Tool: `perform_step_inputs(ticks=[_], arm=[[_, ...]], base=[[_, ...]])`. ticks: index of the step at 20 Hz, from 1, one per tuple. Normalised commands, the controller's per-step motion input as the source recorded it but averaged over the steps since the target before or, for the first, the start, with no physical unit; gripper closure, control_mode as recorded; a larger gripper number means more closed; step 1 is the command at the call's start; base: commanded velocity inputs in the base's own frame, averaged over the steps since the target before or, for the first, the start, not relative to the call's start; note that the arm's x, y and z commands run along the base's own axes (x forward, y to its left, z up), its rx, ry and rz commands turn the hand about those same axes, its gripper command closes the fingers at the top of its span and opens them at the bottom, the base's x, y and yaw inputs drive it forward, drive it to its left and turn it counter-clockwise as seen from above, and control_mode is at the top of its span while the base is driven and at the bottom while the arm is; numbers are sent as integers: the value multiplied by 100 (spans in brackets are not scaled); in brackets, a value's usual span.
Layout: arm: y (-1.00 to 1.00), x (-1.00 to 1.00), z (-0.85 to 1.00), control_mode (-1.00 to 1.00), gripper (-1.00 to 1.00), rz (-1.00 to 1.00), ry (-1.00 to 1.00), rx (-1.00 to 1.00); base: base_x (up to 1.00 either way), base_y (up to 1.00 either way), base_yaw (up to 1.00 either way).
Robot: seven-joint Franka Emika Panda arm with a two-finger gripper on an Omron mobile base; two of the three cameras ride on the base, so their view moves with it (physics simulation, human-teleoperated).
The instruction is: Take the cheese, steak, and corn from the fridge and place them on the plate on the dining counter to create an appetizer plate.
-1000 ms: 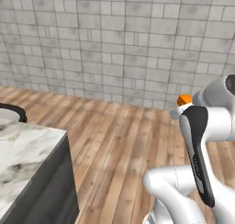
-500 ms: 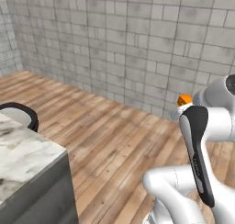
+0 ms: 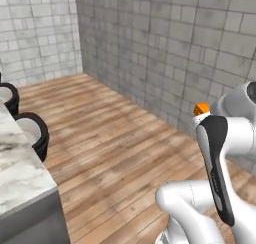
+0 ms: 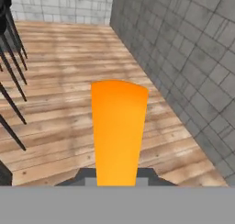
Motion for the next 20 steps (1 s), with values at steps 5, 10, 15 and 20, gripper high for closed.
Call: perform_step_inputs(ticks=[5, 10, 15, 20], arm=[[0, 0, 0, 100, 100, 0, 0, 0], [0, 0, 0, 100, 100, 0, 0, 0], [0, 0, 0, 100, 100, 0, 0, 0], [0, 0, 0, 100, 100, 0, 0, 0]], base=[[100, -35, 58], [100, -27, 60], [100, -33, 60], [100, -43, 58]])
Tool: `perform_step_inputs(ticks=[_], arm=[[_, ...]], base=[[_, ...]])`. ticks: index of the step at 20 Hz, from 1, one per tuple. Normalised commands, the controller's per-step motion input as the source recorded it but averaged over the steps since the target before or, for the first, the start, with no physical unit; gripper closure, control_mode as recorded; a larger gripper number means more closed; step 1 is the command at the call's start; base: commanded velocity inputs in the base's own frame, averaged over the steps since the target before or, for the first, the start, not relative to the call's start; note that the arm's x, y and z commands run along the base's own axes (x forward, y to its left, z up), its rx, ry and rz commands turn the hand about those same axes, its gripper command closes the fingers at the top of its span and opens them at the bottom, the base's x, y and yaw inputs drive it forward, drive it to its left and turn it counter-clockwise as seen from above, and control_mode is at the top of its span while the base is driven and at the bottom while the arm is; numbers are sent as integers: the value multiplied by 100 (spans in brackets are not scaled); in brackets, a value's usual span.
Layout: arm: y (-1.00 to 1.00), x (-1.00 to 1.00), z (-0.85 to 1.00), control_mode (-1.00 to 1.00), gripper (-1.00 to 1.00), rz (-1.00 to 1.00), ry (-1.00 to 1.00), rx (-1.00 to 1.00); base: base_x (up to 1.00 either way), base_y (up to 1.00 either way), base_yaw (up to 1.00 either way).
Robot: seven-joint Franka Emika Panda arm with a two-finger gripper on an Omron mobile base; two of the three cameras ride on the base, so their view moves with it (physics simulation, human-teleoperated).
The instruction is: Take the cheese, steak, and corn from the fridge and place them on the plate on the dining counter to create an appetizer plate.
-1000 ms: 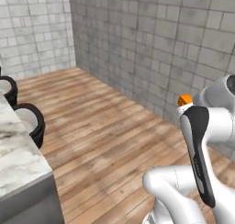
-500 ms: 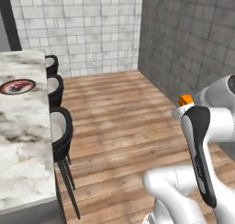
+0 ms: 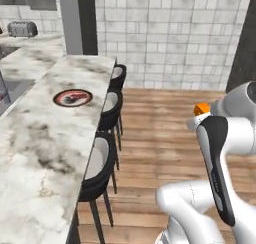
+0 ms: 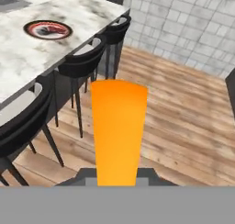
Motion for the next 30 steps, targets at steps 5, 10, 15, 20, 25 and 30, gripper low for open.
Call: perform_step_inputs(ticks=[5, 10, 15, 20, 25, 30], arm=[[0, 0, 0, 100, 100, 0, 0, 0], [0, 0, 0, 100, 100, 0, 0, 0], [0, 0, 0, 100, 100, 0, 0, 0], [0, 0, 0, 100, 100, 0, 0, 0], [0, 0, 0, 100, 100, 0, 0, 0], [0, 0, 0, 100, 100, 0, 0, 0]], base=[[100, -66, 54], [100, -77, 50], [100, -83, 48], [100, -78, 48], [100, -43, 58], [100, -13, 66]])
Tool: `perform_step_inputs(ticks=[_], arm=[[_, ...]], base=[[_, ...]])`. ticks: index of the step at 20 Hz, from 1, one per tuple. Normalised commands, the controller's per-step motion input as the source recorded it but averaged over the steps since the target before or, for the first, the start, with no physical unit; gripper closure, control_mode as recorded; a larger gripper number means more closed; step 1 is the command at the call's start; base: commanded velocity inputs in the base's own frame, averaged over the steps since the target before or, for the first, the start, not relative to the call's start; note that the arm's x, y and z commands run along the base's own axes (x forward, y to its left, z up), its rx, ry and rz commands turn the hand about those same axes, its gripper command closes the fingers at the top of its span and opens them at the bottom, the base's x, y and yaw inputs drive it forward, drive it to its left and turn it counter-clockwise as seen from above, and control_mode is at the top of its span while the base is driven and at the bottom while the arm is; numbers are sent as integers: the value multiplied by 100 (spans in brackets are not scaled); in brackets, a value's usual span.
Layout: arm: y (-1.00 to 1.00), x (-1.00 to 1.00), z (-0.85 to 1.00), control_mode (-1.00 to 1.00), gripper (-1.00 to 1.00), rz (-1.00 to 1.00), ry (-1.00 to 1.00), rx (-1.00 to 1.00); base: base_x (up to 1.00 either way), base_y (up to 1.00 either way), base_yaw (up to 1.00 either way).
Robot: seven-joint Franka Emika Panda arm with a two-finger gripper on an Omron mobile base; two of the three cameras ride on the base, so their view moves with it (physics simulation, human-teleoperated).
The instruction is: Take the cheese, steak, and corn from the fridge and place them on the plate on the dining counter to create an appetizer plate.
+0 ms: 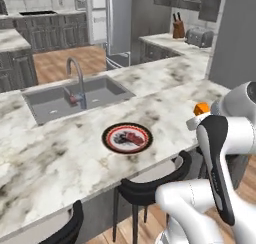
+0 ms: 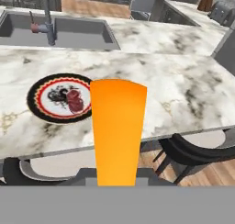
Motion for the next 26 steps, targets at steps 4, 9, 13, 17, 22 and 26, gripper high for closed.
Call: perform_step_inputs(ticks=[4, 9, 13, 17, 22, 26], arm=[[0, 0, 0, 100, 100, 0, 0, 0], [0, 0, 0, 100, 100, 0, 0, 0], [17, 42, -12, -100, 100, 0, 2, 0], [40, 21, -7, -100, 100, -16, -2, -1], [46, 31, -18, -100, 100, -5, 13, 0], [46, 33, -22, -100, 100, -4, 22, 4]], base=[[100, 0, 68], [97, 0, 48], [0, 0, 0], [0, 0, 0], [0, 0, 0], [0, 0, 0]])
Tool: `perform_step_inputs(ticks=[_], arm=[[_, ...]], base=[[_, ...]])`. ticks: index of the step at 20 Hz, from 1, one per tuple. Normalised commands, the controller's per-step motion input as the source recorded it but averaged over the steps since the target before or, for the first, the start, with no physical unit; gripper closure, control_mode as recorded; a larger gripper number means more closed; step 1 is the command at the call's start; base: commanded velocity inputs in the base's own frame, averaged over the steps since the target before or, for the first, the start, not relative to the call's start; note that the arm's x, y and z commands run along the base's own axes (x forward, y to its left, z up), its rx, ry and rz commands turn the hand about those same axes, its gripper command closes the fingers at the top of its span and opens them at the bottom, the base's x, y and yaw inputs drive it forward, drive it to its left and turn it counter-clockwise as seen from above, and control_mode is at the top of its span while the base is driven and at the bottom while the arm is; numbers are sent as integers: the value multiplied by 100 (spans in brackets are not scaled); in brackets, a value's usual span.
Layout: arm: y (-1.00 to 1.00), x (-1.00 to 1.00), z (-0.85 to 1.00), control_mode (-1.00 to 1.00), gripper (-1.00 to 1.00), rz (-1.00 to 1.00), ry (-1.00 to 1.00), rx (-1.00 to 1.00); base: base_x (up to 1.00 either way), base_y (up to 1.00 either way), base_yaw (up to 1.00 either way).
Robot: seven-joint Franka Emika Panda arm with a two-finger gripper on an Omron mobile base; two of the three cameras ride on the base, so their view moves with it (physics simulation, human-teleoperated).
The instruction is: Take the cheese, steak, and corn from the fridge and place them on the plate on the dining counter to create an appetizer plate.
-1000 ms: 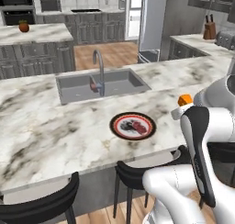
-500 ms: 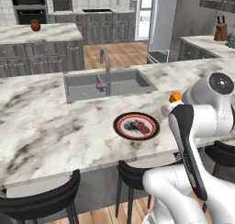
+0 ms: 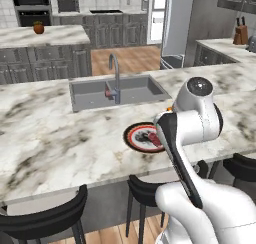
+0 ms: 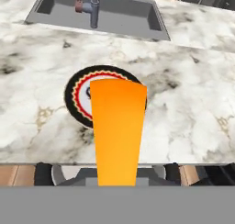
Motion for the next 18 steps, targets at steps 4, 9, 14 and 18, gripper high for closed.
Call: perform_step_inputs(ticks=[4, 9, 14, 18], arm=[[7, 51, -26, -100, 100, 0, 25, 16], [-2, 58, -28, -100, 100, 1, 13, 8], [-31, 54, -35, -100, 100, 3, 1, 0], [-35, 53, -36, -100, 100, 5, 8, 0]], base=[[0, 0, 0], [0, 0, 0], [0, 0, 0], [0, 0, 0]])
